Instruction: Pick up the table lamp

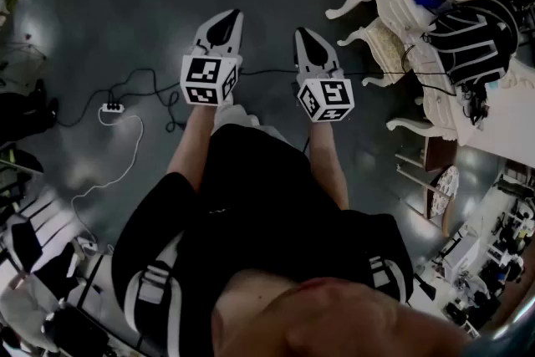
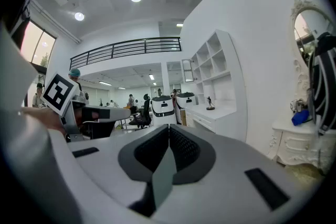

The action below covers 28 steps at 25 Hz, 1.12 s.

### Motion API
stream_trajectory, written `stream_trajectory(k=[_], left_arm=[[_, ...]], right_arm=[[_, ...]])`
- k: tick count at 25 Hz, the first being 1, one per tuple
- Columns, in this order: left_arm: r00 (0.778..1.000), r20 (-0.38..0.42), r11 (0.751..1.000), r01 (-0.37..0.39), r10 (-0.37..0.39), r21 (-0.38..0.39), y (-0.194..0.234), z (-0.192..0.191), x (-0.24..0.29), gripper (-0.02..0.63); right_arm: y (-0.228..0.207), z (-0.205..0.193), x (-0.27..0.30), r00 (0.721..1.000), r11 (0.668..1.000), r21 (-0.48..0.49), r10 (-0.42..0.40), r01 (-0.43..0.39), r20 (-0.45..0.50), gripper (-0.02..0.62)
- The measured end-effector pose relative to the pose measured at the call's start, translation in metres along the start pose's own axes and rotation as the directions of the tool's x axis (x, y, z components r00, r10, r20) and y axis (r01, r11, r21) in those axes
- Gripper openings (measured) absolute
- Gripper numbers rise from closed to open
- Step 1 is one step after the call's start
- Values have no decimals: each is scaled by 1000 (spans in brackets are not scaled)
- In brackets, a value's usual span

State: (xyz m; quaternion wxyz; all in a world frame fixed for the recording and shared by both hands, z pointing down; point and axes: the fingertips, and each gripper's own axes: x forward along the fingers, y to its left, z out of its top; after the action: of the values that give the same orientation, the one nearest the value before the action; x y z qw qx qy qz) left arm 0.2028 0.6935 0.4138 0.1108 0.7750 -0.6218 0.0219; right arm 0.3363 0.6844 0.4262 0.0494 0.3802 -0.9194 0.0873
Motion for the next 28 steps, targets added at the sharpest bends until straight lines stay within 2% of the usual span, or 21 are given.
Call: stream_trajectory(k=[10, 14, 18, 23, 28], left_arm=[[1000, -16, 1000, -10, 10, -24, -7, -2, 7, 9], [1000, -18, 1000, -14, 13, -26, 17, 3, 8, 9], [1000, -16, 999, -25, 25, -23, 46, 11, 12, 9], [999, -5, 997, -33, 32, -63, 90, 23, 16, 9], [999, 19, 996, -29, 31, -86, 123, 27, 18, 9]], right_arm=[[-24, 4, -3, 999, 999, 33, -29, 29, -14, 25], [-14, 14, 25, 1000, 999, 36, -14, 13, 18, 26], [-1, 19, 55, 1000, 999, 41, 10, -10, 9, 25], [18, 32, 92, 1000, 998, 57, 18, -18, 3, 25], [43, 38, 129, 999, 999, 15, 36, -36, -21, 25]])
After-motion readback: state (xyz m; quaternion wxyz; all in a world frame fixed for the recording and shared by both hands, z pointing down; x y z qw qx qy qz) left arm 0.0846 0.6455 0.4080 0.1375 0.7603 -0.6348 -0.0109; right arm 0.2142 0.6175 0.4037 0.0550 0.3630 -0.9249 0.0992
